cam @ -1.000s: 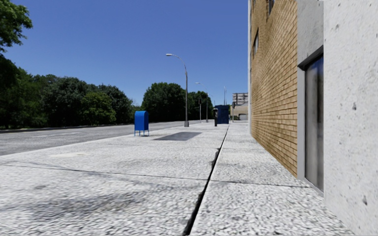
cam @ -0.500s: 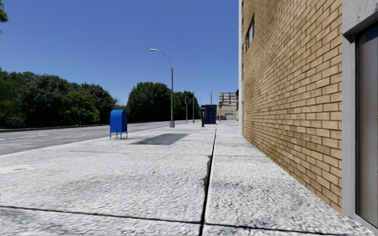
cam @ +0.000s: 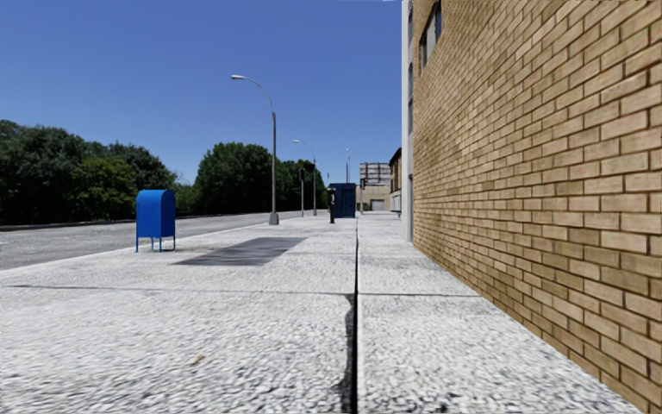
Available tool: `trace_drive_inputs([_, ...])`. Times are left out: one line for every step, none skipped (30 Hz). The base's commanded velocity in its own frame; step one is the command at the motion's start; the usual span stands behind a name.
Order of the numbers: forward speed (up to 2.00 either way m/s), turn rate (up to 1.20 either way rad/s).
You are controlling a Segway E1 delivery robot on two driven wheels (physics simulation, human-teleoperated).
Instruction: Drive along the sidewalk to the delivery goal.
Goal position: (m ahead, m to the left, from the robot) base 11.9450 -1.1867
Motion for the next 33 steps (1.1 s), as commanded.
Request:
trace_drive_inputs([2.0,-0.32])
trace_drive_inputs([2.0,-0.32])
trace_drive_inputs([2.0,-0.32])
trace_drive_inputs([2.0,-0.32])
trace_drive_inputs([2.0,-0.32])
trace_drive_inputs([2.0,-0.32])
trace_drive_inputs([2.0,-0.32])
trace_drive_inputs([2.0,-0.3])
trace_drive_inputs([2.0,-0.3])
trace_drive_inputs([2.0,-0.28])
trace_drive_inputs([2.0,-0.28])
trace_drive_inputs([2.0,-0.11])
trace_drive_inputs([2.0,0.0])
trace_drive_inputs([2.0,0.0])
trace_drive_inputs([2.0,0.0])
trace_drive_inputs([2.0,0.0])
trace_drive_inputs([2.0,0.0])
trace_drive_inputs([2.0,0.0])
trace_drive_inputs([2.0,0.0])
trace_drive_inputs([2.0,0.0])
trace_drive_inputs([2.0,0.0])
trace_drive_inputs([2.0,0.0])
trace_drive_inputs([2.0,0.0])
trace_drive_inputs([2.0,0.0])
trace_drive_inputs([2.0,0.0])
trace_drive_inputs([2.0,0.0])
trace_drive_inputs([2.0,0.0])
trace_drive_inputs([2.0,0.0])
trace_drive_inputs([2.0,0.0])
trace_drive_inputs([2.0,0.0])
trace_drive_inputs([2.0,0.0])
trace_drive_inputs([2.0,0.0])
trace_drive_inputs([2.0,0.0])
